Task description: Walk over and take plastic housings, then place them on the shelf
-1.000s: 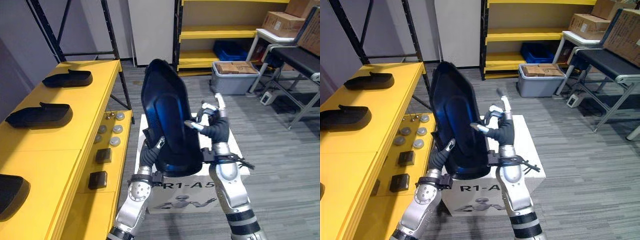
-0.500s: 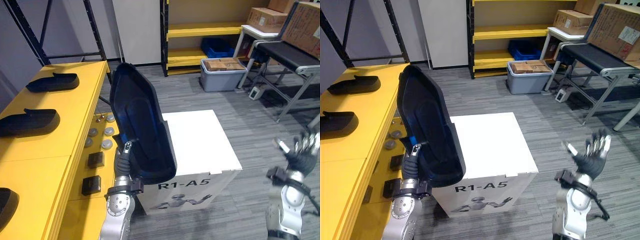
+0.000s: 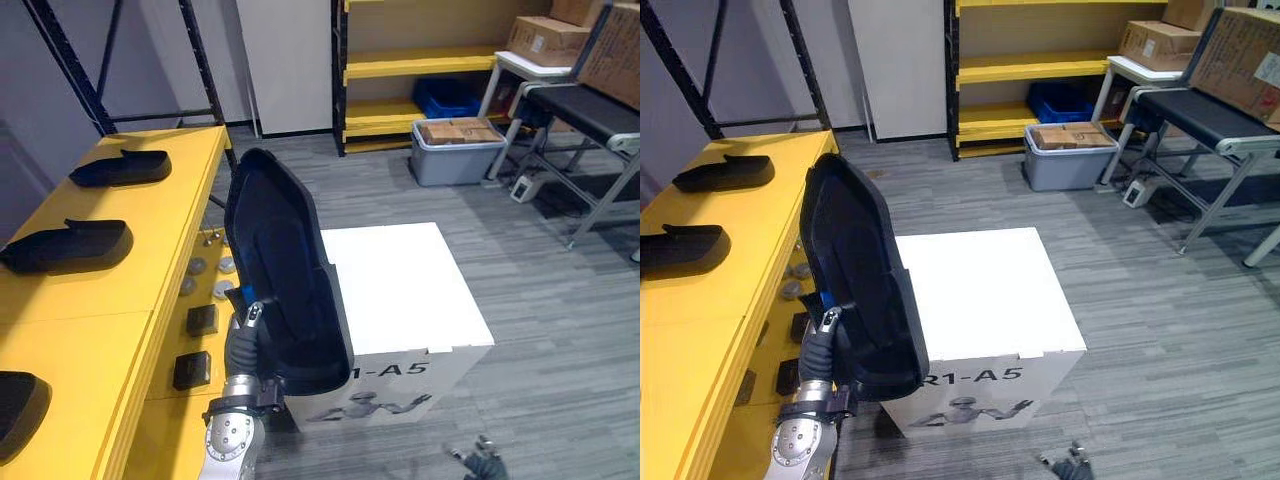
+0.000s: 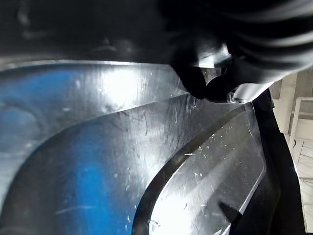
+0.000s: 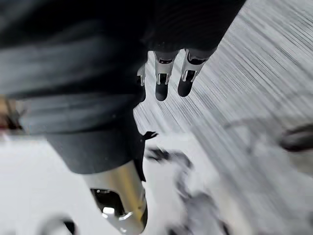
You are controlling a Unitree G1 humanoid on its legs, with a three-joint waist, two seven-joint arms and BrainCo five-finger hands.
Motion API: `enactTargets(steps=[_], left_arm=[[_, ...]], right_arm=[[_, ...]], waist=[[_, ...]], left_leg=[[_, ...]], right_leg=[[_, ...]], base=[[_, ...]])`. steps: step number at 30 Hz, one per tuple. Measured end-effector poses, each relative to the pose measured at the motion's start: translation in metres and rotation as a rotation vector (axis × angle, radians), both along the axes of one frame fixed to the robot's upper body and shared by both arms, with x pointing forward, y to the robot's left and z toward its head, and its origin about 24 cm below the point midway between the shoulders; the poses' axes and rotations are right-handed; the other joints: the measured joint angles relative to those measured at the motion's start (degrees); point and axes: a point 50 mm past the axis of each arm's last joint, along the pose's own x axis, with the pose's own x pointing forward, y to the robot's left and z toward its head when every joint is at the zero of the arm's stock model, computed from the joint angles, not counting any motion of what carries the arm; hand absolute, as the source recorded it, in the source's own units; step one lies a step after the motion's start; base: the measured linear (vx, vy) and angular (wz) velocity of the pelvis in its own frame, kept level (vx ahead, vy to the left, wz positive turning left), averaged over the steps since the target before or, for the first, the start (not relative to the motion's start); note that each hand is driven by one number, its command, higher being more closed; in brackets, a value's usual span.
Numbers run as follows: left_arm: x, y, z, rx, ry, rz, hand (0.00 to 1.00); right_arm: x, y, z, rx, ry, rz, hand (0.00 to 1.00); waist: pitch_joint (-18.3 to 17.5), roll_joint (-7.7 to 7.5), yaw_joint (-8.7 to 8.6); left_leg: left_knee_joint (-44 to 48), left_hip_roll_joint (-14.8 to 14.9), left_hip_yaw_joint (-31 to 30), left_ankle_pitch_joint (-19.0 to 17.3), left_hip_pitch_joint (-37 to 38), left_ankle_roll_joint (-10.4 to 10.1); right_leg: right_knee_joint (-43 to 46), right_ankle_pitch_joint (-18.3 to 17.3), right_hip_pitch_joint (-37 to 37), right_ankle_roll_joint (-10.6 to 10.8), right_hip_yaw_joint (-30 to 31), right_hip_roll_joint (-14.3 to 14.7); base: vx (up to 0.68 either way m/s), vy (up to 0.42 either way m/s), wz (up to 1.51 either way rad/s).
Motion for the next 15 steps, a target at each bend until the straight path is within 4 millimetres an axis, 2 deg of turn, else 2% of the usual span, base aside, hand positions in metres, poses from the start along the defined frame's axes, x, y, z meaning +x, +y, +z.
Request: enactTargets(steps=[3, 6, 8, 10, 11, 12, 13, 14, 15], left_arm=[[-0.001, 0.000, 0.000, 0.000, 0.002, 0.000, 1.00], [-0.001, 0.000, 0.000, 0.001, 0.000, -0.002, 1.00], [-0.002, -0.001, 0.008, 0.015, -0.033, -0.001, 1.00], [-0.003, -0.001, 0.021, 0.018, -0.088, 0.002, 1.00], [-0.003, 0.000, 0.028, 0.018, -0.118, 0.018, 1.00], [-0.003, 0.001, 0.031, 0.014, -0.135, 0.030, 1.00], [-0.003, 0.001, 0.032, 0.011, -0.141, 0.036, 1.00], [-0.003, 0.002, 0.033, 0.004, -0.150, 0.045, 1.00], [-0.003, 0.001, 0.033, -0.006, -0.149, 0.050, 1.00]], right_arm=[[-0.004, 0.008, -0.004, 0.008, 0.041, 0.067, 0.00], [-0.002, 0.014, -0.005, 0.003, 0.055, 0.123, 0.00], [0.003, 0.015, -0.004, -0.006, 0.047, 0.155, 0.00], [0.015, 0.016, -0.001, -0.015, 0.017, 0.174, 0.00], [0.026, 0.014, 0.002, -0.028, -0.008, 0.185, 0.00], [0.039, 0.012, 0.007, -0.042, -0.039, 0.191, 0.00], [0.044, 0.010, 0.009, -0.052, -0.050, 0.192, 0.00], [0.055, 0.007, 0.013, -0.079, -0.072, 0.208, 0.00], [0.061, 0.005, 0.016, -0.101, -0.081, 0.223, 0.00]], waist=[[0.0, -0.23, 1.25], [0.1, -1.48, 2.19], [0.4, -2.14, 2.46], [1.1, -2.73, 3.49], [2.1, -2.70, 4.29], [2.9, -2.56, 4.88], [3.3, -2.56, 5.08], [3.7, -1.30, 5.01], [3.9, -1.21, 5.20]], left_leg=[[0.2, -0.9, -2.1, 0.1, -0.1, 0.1], [1.9, -3.0, -8.0, 0.4, -1.4, 0.3], [4.7, -4.6, -12.7, 0.6, -3.8, 0.0], [6.6, -6.2, -16.2, 1.3, -6.3, -1.0], [7.6, -6.8, -16.8, 2.1, -8.1, -2.1], [7.0, -7.1, -13.9, 4.0, -9.5, -3.5], [6.6, -6.1, -9.3, 3.1, -10.3, -2.9], [10.2, -2.7, 2.5, 0.8, -13.0, -0.4], [15.7, 0.5, 11.6, -1.7, -15.3, 0.7]], right_leg=[[2.1, -1.7, 0.0, 0.3, -2.2, -1.0], [6.6, -4.5, 0.0, 0.6, -7.6, -3.2], [8.3, -5.2, 0.2, 1.1, -12.5, -4.3], [9.1, -6.1, 0.2, 0.9, -16.9, -5.5], [9.5, -6.2, 0.2, 0.8, -19.6, -6.0], [9.5, -6.2, 0.3, 0.8, -22.4, -6.9], [9.3, -6.1, 0.2, 0.7, -23.9, -7.1], [9.6, -6.1, 0.2, 0.6, -26.9, -7.2], [10.2, -6.1, 0.3, 0.6, -29.1, -8.0]], base=[[-0.01, -0.002, 0.45], [0.02, -0.026, 1.01], [0.02, -0.031, 1.37], [0.00, -0.030, 1.28], [-0.07, -0.017, 1.21], [-0.09, -0.003, 1.14], [-0.12, 0.033, 1.18], [-0.10, 0.076, 1.13], [-0.07, 0.098, 1.11]])
